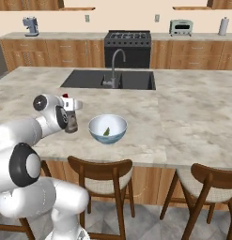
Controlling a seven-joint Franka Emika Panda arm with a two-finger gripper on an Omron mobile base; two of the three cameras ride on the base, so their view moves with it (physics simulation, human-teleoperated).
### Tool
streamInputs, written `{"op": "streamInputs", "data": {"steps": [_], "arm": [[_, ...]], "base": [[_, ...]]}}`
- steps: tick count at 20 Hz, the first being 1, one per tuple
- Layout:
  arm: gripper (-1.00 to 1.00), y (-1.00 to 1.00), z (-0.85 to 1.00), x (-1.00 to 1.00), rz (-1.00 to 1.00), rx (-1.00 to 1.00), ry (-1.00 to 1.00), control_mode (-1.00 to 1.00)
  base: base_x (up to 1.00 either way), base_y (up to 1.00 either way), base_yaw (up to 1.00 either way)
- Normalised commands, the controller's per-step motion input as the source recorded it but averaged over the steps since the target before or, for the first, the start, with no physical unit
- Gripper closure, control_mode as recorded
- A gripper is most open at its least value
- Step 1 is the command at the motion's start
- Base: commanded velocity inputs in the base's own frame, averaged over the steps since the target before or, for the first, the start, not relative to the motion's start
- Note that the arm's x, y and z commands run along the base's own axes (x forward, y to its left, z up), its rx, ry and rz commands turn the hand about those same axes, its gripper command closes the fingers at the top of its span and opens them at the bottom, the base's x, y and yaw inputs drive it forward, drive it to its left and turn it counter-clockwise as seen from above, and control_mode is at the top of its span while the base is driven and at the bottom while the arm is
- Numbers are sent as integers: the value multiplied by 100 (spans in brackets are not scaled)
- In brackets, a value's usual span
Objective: There is a bowl on the dining counter. Grab a lemon wedge from the fridge and place it in the bowl. Then get the liquor bottle and glass cup from the cabinet and place them next to the bowl.
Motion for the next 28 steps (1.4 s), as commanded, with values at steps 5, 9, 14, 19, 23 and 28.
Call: {"op": "streamInputs", "data": {"steps": [5,9,14,19,23,28], "arm": [[100,-6,-32,30,0,0,0,-100],[100,-7,-28,34,0,1,0,-100],[100,-2,-25,30,0,2,0,-100],[100,0,-17,14,0,1,-3,-100],[100,0,-13,14,2,6,-11,-100],[100,1,-27,16,5,7,-7,-100]], "base": [[0,0,0],[0,0,0],[0,0,0],[0,0,0],[0,0,0],[0,0,0]]}}
